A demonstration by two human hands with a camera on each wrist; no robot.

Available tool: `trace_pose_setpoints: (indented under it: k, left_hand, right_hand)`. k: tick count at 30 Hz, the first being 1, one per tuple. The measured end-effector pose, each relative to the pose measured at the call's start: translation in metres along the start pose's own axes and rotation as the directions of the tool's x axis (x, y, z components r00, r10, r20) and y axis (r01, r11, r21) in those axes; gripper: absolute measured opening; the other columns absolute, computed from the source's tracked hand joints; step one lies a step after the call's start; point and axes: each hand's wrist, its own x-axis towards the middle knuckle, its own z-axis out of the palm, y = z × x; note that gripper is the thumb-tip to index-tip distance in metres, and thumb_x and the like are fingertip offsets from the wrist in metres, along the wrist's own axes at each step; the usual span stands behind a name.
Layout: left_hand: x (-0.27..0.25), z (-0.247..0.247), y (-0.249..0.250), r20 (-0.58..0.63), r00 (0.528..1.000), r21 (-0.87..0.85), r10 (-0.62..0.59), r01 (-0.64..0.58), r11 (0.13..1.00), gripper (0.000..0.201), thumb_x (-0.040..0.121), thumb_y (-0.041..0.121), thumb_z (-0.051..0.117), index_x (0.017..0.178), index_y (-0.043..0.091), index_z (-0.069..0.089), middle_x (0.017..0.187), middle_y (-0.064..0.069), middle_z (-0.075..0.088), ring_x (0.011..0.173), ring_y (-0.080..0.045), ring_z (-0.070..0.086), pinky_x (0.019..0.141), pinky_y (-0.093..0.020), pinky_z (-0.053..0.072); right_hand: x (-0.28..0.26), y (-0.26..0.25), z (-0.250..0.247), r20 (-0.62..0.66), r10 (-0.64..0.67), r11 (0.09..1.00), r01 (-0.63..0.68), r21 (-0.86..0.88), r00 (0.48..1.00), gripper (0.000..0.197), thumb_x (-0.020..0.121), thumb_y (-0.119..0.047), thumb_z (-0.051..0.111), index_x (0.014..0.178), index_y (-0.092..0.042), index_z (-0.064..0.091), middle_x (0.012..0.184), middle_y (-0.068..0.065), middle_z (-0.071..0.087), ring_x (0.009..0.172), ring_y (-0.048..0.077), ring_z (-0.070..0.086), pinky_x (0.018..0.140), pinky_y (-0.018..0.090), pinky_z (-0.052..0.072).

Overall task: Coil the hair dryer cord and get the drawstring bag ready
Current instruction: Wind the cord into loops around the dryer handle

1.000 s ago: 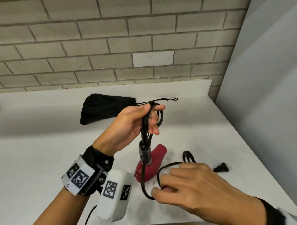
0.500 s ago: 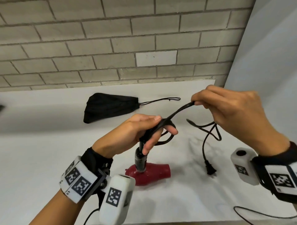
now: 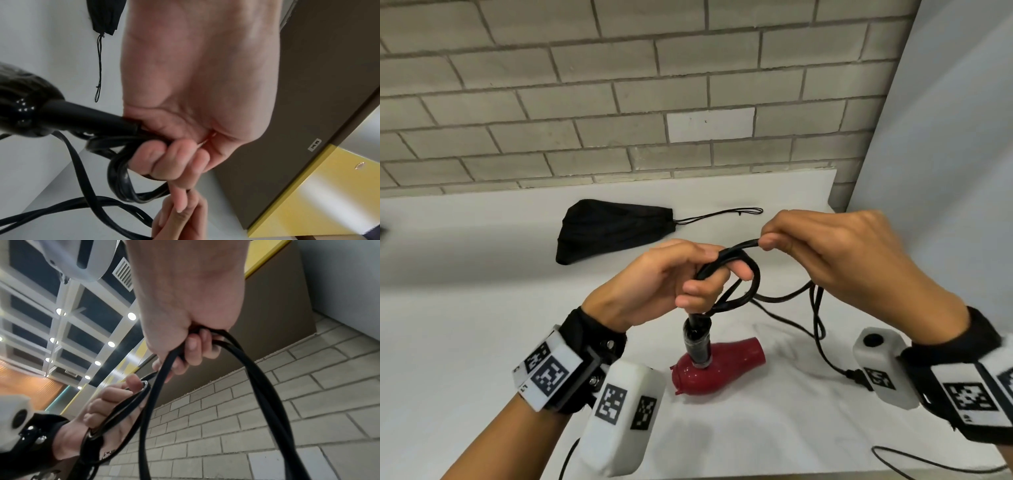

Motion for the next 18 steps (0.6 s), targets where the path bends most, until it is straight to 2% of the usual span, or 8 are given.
trace_pose_setpoints:
  k: [3,5,7,9,12,14,15,18]
  left_hand:
    - [-0.002,0.004,-0.002,0.01,1.0,0.052,-0.004,0.004,0.999,0.036,0.093,0.042,0.044,0.083,0.011,0.06,0.051,0.014,0.029,0.042,-0.004,0.02,0.044,-0.022,0.017]
    - [-0.003,0.005,-0.002,-0.024,1.0,0.104,-0.021,0.023,0.994,0.034,0.094,0.041,0.044,0.076,0.015,0.057,0.051,0.016,0.026,0.042,-0.003,0.017,0.042,-0.02,0.013]
    - [-0.003,0.004,0.001,-0.104,0.993,0.142,-0.055,0.07,0.987,0.034,0.094,0.036,0.04,0.071,0.015,0.055,0.049,0.015,0.024,0.041,-0.002,0.016,0.04,-0.017,0.013]
    - [-0.005,0.002,0.007,-0.158,0.985,0.162,-0.069,0.094,0.982,0.036,0.092,0.036,0.04,0.068,0.013,0.053,0.048,0.014,0.022,0.04,-0.002,0.016,0.038,-0.015,0.013]
    - [-0.015,-0.008,0.016,-0.224,0.973,0.174,-0.061,0.102,0.979,0.036,0.09,0.039,0.043,0.066,0.015,0.054,0.048,0.013,0.02,0.041,-0.004,0.013,0.039,-0.018,0.011]
    - [-0.026,-0.017,0.022,-0.259,0.965,0.18,-0.044,0.093,0.979,0.036,0.089,0.041,0.048,0.064,0.016,0.056,0.047,0.014,0.021,0.041,-0.005,0.013,0.039,-0.019,0.01]
    - [-0.032,-0.023,0.024,-0.27,0.962,0.171,-0.028,0.076,0.982,0.036,0.088,0.043,0.054,0.064,0.017,0.057,0.048,0.014,0.021,0.041,-0.004,0.012,0.039,-0.019,0.01]
    - [-0.053,-0.04,0.035,-0.332,0.942,0.055,0.05,-0.034,0.998,0.034,0.074,0.047,0.07,0.061,0.019,0.057,0.049,0.013,0.016,0.04,-0.004,0.01,0.035,-0.017,0.011]
  right_hand:
    - [0.0,0.006,0.0,0.056,-0.017,0.999,0.015,0.041,0.998,0.044,0.096,-0.052,0.028,0.083,-0.023,0.058,0.062,-0.015,0.062,0.046,0.018,0.051,0.041,0.021,0.031]
    - [0.0,0.016,-0.002,0.163,-0.056,0.993,0.039,0.108,0.985,0.04,0.089,-0.061,0.035,0.078,-0.025,0.05,0.054,-0.027,0.042,0.053,0.014,0.041,0.046,0.011,0.028]
    - [-0.001,0.028,-0.002,0.288,-0.107,0.99,0.076,0.118,0.952,0.041,0.083,-0.066,0.041,0.074,-0.026,0.041,0.052,-0.025,0.029,0.059,0.011,0.035,0.047,0.01,0.026]
    - [-0.001,0.044,-0.002,0.334,-0.113,0.992,0.085,0.098,0.936,0.043,0.081,-0.066,0.043,0.072,-0.024,0.039,0.051,-0.021,0.031,0.057,0.009,0.037,0.046,0.013,0.028]
    - [-0.004,0.073,-0.007,0.389,-0.012,0.999,-0.003,0.037,0.921,0.052,0.074,-0.074,0.041,0.072,-0.023,0.047,0.048,-0.013,0.047,0.06,0.008,0.048,0.048,0.016,0.035]
    - [-0.006,0.087,-0.013,0.461,0.101,0.995,-0.087,-0.053,0.882,0.053,0.068,-0.081,0.043,0.08,-0.031,0.052,0.055,-0.021,0.058,0.068,0.004,0.054,0.051,0.015,0.035]
    - [-0.01,0.095,-0.015,0.498,0.14,0.989,-0.096,-0.112,0.856,0.048,0.067,-0.08,0.046,0.083,-0.036,0.053,0.061,-0.025,0.06,0.066,0.003,0.054,0.053,0.017,0.035]
    - [-0.035,0.121,-0.008,0.586,0.213,0.932,0.018,-0.362,0.782,0.023,0.08,-0.058,0.06,0.074,-0.036,0.055,0.063,-0.012,0.054,0.066,0.004,0.048,0.065,0.025,0.032]
